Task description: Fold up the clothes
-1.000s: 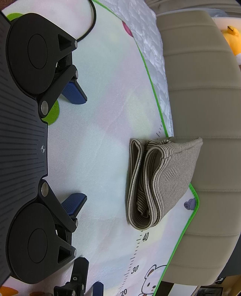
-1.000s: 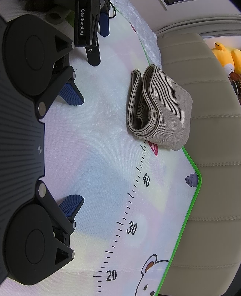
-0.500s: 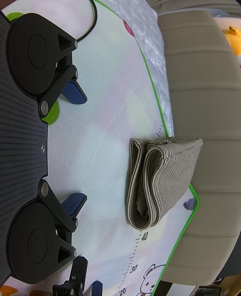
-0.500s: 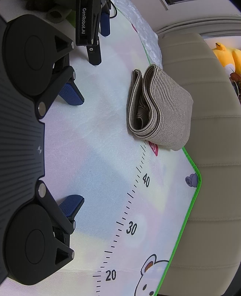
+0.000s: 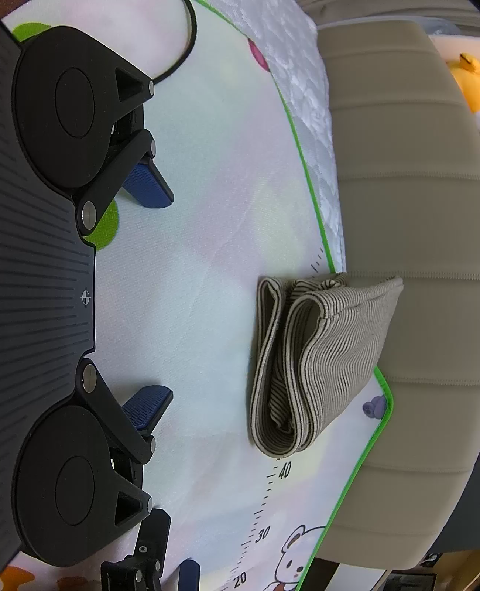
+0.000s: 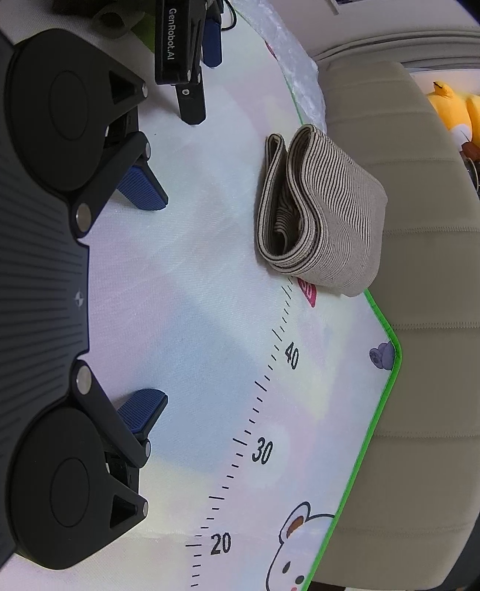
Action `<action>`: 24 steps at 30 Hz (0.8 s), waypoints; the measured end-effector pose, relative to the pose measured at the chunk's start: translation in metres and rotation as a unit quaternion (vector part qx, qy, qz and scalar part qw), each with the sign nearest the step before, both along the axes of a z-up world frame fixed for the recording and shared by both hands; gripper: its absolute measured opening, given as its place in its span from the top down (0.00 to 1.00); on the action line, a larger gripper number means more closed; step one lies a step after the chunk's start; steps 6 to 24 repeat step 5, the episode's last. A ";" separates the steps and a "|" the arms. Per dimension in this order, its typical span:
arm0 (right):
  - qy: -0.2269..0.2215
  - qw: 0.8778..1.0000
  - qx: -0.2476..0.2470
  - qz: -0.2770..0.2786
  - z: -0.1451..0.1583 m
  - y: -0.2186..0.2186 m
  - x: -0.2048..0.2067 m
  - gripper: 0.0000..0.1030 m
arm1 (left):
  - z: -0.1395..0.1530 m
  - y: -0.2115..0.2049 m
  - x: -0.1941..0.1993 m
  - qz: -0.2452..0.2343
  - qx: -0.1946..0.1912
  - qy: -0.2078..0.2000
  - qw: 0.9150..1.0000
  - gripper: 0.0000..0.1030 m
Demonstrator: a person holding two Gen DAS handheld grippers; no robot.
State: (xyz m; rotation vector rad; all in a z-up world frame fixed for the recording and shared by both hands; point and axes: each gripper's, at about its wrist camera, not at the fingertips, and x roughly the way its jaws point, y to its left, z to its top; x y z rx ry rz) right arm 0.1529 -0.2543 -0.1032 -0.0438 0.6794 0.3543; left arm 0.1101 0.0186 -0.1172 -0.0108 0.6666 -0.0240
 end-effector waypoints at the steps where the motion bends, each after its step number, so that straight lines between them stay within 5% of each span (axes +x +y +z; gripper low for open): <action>1: 0.000 1.000 -0.001 0.001 0.000 0.000 0.001 0.00 | 0.000 0.000 0.000 0.000 0.000 0.000 1.000 0.00; 24: 0.001 1.000 -0.018 0.014 0.001 0.005 0.004 0.00 | 0.001 0.001 0.001 -0.002 0.002 0.003 1.000 0.00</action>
